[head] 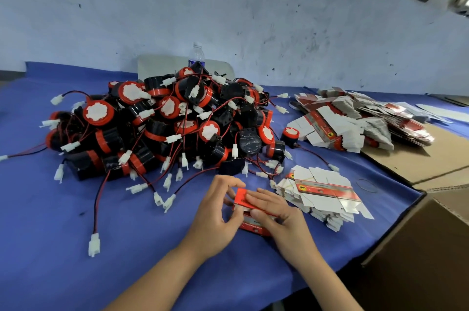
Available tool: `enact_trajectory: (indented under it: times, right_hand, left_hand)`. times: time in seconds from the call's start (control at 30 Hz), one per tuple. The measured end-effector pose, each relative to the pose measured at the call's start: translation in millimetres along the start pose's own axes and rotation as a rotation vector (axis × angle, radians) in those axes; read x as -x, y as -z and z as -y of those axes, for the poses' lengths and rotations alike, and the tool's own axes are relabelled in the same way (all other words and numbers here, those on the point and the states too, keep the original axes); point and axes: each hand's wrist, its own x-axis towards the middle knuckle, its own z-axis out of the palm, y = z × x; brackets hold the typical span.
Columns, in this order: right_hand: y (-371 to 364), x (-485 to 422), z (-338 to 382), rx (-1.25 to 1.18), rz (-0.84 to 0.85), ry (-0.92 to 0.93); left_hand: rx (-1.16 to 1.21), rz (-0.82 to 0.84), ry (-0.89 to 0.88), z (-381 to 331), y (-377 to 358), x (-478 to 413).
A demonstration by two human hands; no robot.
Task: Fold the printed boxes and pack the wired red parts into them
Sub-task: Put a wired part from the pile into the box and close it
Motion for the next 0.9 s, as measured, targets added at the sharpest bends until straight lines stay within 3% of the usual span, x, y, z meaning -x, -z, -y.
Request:
enact_trajectory:
  times: [0.3, 0.53, 0.9]
  right_hand:
    - [5, -5, -3, -0.066, 0.05, 0.022]
    - [4, -3, -6, 0.036, 0.027, 0.114]
    - [1, -4, -14, 0.12, -0.016, 0.187]
  left_hand:
    - [0.018, -0.001, -0.001, 3, 0, -2]
    - [-0.044, 0.001, -0.02, 6, -2, -1]
    - [0.027, 0.132, -0.022, 14, 9, -2]
